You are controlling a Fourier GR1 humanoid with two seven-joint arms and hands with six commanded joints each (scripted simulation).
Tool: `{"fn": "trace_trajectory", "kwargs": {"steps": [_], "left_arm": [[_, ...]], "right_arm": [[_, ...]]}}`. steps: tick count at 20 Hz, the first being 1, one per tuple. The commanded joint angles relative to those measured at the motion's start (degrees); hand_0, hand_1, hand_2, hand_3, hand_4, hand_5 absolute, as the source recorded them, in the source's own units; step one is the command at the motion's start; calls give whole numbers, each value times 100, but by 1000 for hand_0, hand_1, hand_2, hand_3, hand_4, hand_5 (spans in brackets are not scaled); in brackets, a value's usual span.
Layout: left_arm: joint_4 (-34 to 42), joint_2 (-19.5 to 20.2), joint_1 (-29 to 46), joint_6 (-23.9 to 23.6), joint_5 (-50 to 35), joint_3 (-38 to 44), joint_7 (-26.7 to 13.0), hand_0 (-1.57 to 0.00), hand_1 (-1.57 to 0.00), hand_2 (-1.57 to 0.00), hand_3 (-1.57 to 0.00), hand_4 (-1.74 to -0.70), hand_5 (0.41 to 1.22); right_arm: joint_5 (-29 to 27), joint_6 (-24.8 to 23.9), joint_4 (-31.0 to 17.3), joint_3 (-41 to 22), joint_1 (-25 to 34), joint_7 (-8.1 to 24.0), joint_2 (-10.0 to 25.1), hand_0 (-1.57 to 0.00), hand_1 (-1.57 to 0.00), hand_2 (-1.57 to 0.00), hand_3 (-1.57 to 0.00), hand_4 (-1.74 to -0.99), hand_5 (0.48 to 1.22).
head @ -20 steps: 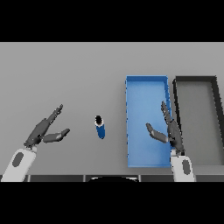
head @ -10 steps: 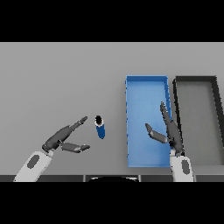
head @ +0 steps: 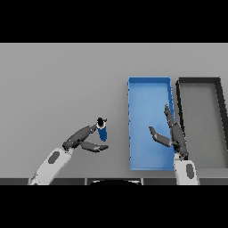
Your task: Pick up the blue pipe and place it into the blue bin.
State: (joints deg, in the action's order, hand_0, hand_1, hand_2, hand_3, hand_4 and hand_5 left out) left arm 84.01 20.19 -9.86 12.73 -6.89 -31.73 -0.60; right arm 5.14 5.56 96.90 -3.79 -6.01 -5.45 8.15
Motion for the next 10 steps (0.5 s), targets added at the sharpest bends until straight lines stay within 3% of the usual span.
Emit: {"fn": "trace_trajectory", "kwargs": {"steps": [1,4,7,9,10], "left_arm": [[-109,-80,-60,-69,105,-13,128,1,1,1,1,-1107,444],[-408,-292,-266,-195,379,-89,388,1,1,1,1,-1075,445],[-668,-564,-362,-72,135,-5,577,1,1,-19,-18,-1109,507],[-763,-811,-407,-117,-40,70,607,-17,-160,-290,-255,-1208,607],[-765,-883,-355,-94,-162,100,581,-187,-348,-481,-519,-1253,730]], "right_arm": [[-15,13,29,7,-62,-110,5,1,1,1,1,-1274,603],[107,-51,44,-64,-121,-94,-52,1,1,1,1,-1267,598],[47,-25,45,-6,-89,-88,0,1,1,1,1,-1267,600],[73,-42,29,-19,-69,-100,-18,1,1,1,1,-1261,600],[64,-28,-10,-13,-86,-102,-18,1,1,1,1,-1260,600]]}}
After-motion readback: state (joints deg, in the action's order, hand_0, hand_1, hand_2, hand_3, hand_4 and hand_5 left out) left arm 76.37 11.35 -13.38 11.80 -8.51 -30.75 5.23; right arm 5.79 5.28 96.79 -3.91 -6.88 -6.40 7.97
